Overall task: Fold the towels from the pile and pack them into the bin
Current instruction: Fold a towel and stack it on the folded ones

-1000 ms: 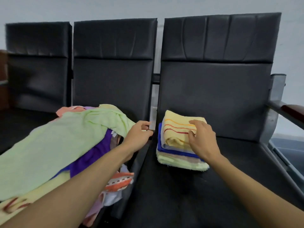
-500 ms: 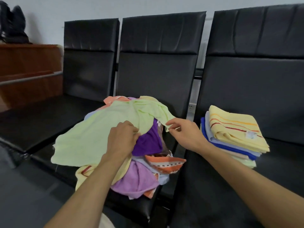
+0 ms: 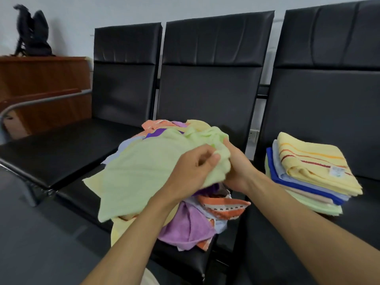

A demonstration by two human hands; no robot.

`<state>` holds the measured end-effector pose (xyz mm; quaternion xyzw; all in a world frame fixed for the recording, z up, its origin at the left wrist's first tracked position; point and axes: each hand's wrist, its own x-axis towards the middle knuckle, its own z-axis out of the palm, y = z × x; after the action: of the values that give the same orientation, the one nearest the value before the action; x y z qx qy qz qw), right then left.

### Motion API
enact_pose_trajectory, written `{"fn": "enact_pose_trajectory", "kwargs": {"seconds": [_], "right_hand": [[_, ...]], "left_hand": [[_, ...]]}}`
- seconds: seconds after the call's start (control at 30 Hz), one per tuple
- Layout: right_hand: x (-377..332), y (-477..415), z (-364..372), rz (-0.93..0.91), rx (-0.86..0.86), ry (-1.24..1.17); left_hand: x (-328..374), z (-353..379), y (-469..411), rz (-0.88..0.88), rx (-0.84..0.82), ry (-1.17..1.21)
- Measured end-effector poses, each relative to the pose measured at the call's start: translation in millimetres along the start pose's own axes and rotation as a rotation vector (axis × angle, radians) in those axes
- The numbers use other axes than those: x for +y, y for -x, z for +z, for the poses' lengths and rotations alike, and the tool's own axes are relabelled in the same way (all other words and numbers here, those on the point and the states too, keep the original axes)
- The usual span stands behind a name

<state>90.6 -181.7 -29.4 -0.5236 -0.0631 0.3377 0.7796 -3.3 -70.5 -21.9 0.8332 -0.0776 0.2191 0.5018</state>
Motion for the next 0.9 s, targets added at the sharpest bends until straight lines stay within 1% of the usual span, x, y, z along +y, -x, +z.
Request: {"fn": "enact_pose_trajectory", "kwargs": {"seconds": [0.07, 0.1, 0.13, 0.17, 0.2, 0.23, 0.3, 0.33, 0.37, 0.4, 0.43, 0.47, 0.53, 0.6, 0.63, 0.67, 0.73, 0.8, 0.9], "right_hand": [[-4.9, 5.7, -2.4, 0.024, -0.011, -0.059], [-7.7, 9.2, -3.9, 0.010, 0.014, -0.050], [-9.6, 12.8, -5.8, -0.008, 0.042, -0.040], [-11.1, 15.6, -9.4, -0.025, 0.071, -0.033], [-12.7, 19.5, -11.8, -0.044, 0.100, -0.026], [-14.5, 24.5, -15.4, -0.065, 0.127, -0.006], [-17.2, 32.5, -21.2, -0.082, 0.141, 0.058], [-19.0, 37.7, -25.0, -0.083, 0.136, 0.083], [-20.3, 42.0, -27.7, -0.081, 0.129, 0.103], [-21.8, 47.0, -29.7, -0.078, 0.116, 0.124], [-23.0, 52.2, -32.3, -0.076, 0.098, 0.155], [-23.6, 56.5, -35.2, -0.078, 0.069, 0.193], [-23.8, 64.5, -41.2, -0.087, -0.001, 0.265], [-23.6, 69.7, -47.6, -0.084, -0.033, 0.339], [-24.3, 71.6, -51.6, -0.081, -0.027, 0.384], [-25.3, 72.9, -55.3, -0.083, -0.014, 0.433], [-29.3, 77.4, -61.7, -0.111, 0.026, 0.530], [-35.8, 84.4, -65.5, -0.156, 0.071, 0.629], [-48.8, 100.3, -71.6, -0.231, 0.160, 0.864]], "left_hand": [[5.8, 3.3, 3.3, -0.055, -0.163, 0.128], [8.3, 4.0, 4.8, -0.075, -0.231, 0.145], [9.3, 3.9, 5.4, -0.086, -0.265, 0.125], [10.3, 4.3, 5.3, -0.098, -0.258, 0.109], [9.7, 4.8, 4.1, -0.115, -0.201, 0.107], [9.2, 6.9, 1.9, -0.143, -0.099, 0.138], [2.0, 9.5, -6.2, -0.174, 0.206, 0.166], [-2.5, 11.0, -10.8, -0.157, 0.368, 0.102], [-6.5, 11.1, -14.7, -0.132, 0.494, -0.008], [-10.8, 10.7, -19.1, -0.099, 0.563, -0.120], [-16.0, 11.6, -24.4, -0.077, 0.554, -0.219], [-21.1, 14.0, -30.0, -0.081, 0.471, -0.309], [-29.4, 24.3, -37.2, -0.147, 0.188, -0.487], [-34.2, 34.7, -38.6, -0.172, -0.077, -0.715], [-33.8, 39.3, -38.4, -0.167, -0.160, -0.821], [-33.2, 42.4, -38.9, -0.160, -0.211, -0.919], [-25.6, 46.4, -40.2, -0.128, -0.236, -1.069], [-17.6, 48.2, -42.7, -0.086, -0.199, -1.135], [-4.2, 54.2, -45.5, -0.035, -0.087, -1.050]]}}
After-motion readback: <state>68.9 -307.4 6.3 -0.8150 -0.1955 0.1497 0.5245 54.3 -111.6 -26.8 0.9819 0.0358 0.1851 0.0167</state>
